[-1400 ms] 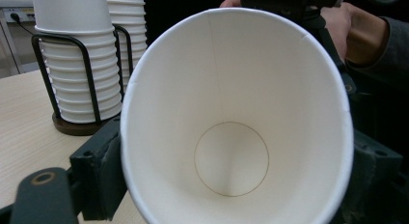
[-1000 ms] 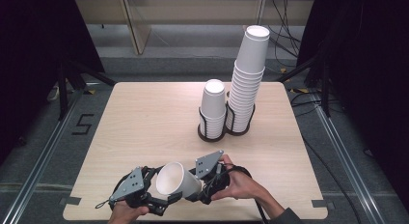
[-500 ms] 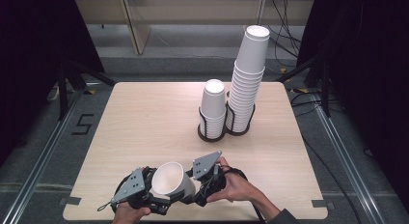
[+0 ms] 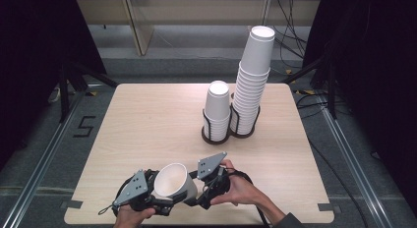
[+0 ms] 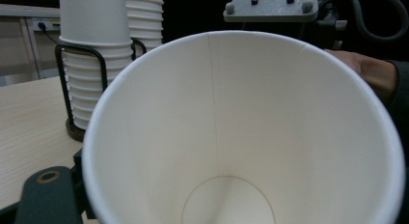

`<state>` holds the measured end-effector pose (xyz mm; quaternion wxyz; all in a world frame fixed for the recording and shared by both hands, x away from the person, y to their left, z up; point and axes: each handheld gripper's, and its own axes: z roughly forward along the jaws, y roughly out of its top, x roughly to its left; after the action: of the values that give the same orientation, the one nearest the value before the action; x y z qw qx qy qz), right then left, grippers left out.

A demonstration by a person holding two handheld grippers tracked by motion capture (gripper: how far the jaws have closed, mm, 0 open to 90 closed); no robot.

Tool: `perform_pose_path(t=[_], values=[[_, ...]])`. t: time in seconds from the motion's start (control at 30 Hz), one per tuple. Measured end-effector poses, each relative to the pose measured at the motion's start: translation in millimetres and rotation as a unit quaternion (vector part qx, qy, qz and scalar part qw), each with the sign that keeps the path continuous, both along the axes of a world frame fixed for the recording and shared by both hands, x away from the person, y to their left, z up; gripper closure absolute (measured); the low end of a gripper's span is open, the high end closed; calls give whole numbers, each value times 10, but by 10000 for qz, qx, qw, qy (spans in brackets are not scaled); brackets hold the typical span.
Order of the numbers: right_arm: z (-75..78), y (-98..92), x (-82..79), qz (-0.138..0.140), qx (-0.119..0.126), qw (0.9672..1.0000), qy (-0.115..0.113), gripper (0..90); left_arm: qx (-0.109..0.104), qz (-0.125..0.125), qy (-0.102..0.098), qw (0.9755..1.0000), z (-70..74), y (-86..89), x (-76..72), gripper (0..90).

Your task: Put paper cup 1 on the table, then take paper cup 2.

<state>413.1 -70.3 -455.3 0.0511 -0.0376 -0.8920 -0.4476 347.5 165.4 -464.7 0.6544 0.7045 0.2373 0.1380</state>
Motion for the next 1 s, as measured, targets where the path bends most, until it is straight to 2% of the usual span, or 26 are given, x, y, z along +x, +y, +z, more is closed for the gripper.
perform_pose_path(t=[0.07, 0.17, 0.3, 0.33, 0.47, 0.53, 0.63, 0.73, 0.9, 1.0], values=[[3, -29, 11, -88, -34, 10000, 9, 165, 9, 57, 23, 10000, 0, 9, 5, 160], [11, -98, 43, -259, -58, 9996, 2, 162, 86, 316, 81, 9994, -1, 68, 43, 159], [23, -243, 72, -563, -193, 9981, -133, 170, 287, 739, 16, 9969, -6, 132, 89, 158], [25, -287, 77, -638, -240, 9975, -157, 175, 448, 918, 43, 9948, 3, 168, 93, 158], [19, -444, 87, -961, -270, 9947, -257, 189, 638, 1380, 109, 9883, -11, 251, 135, 157], [17, -510, 82, -1130, -308, 9927, -299, 188, 822, 1606, 99, 9835, -27, 286, 154, 156], [9, -591, 71, -1282, -336, 9906, -322, 184, 882, 1789, 199, 9797, -53, 325, 188, 156], [-6, -647, 50, -1388, -377, 9889, -372, 184, 950, 1941, 214, 9761, -65, 354, 207, 156], [-15, -736, 26, -1550, -382, 9865, -364, 185, 951, 2036, 232, 9742, -68, 392, 213, 155], [-17, -788, 13, -1633, -378, 9853, -342, 186, 929, 2061, 205, 9739, -70, 406, 223, 155]])
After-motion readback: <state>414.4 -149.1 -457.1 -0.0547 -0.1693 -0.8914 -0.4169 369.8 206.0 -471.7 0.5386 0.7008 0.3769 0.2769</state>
